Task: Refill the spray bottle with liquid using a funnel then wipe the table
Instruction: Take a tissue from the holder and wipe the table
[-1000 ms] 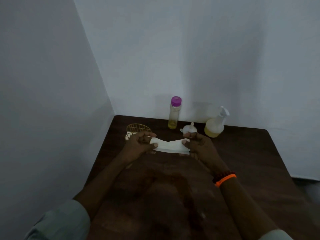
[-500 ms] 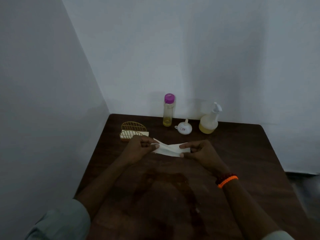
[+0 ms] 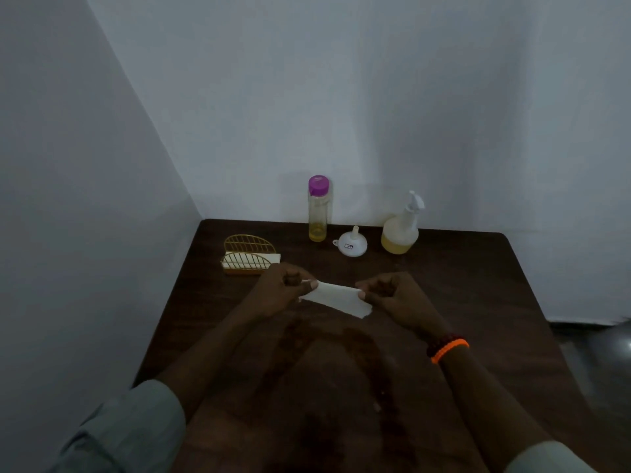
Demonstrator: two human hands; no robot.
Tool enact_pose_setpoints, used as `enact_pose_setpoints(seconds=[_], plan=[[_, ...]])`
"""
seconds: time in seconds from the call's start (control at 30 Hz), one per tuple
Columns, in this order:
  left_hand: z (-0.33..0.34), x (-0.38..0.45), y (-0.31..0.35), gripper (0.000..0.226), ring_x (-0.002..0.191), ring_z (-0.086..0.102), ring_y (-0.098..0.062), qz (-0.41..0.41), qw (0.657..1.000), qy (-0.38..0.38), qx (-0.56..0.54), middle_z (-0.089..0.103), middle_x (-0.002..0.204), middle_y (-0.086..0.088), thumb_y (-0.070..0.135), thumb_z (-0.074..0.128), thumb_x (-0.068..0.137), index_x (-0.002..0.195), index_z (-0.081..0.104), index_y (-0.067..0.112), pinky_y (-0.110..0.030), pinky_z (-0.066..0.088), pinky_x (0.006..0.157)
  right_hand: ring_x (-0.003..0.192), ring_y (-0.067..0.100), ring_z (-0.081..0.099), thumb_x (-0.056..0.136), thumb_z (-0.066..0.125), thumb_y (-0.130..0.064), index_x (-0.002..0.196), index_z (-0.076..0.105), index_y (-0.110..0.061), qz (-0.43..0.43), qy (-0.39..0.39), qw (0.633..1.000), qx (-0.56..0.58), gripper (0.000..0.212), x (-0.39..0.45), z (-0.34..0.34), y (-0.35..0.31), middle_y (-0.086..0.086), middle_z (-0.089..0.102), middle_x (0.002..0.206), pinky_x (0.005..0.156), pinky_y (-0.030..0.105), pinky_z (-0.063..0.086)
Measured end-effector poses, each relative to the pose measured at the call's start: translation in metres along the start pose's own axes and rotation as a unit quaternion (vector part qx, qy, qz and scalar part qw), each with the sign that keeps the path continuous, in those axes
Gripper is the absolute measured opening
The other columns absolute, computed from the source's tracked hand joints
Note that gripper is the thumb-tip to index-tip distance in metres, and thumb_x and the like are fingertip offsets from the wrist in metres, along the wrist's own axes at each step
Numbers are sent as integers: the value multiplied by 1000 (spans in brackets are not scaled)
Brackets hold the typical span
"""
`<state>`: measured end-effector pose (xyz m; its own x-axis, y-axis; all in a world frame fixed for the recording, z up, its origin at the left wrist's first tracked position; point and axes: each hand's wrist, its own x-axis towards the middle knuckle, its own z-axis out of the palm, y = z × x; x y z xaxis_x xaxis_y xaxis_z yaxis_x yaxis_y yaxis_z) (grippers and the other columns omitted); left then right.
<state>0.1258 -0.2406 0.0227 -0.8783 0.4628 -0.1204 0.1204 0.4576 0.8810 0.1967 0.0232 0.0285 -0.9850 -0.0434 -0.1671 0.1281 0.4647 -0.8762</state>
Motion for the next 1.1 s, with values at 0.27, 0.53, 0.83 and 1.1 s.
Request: enact_pose_setpoints(seconds=[0.27,0.53,0.83,1.1], plan=[[23,45,-7,8,89,62,-4,-5,994,3,113,69,97,8,33,70,90,94,74,28,-20,45,72,82,-2,67,85,75,-16,89,76,-16,12,10,996,-87,4,28,-24,17,-11,72,89,67,12,51],[50,57,-17,10,89,57,-2,69,977,-32,197,58,101,12,29,70,89,99,69,32,-17,48,75,97,15,66,79,71,1,82,77,-19,19,13,985,-172,21,36,-32,47,4,74,100,89,31,54],[110,6,-69,15,98,54,-3,73,951,-138,265,56,107,13,39,66,89,103,68,34,-15,43,77,124,15,54,79,67,-1,87,72,-20,130,-110,955,-241,21,-10,6,101,-5,65,127,103,29,46],[120,-24,-87,31,89,50,4,38,963,-57,262,54,100,20,58,40,95,101,62,37,-20,47,78,145,18,33,95,51,-23,143,48,-18,53,-27,947,-316,48,-29,45,94,2,36,158,120,38,28]])
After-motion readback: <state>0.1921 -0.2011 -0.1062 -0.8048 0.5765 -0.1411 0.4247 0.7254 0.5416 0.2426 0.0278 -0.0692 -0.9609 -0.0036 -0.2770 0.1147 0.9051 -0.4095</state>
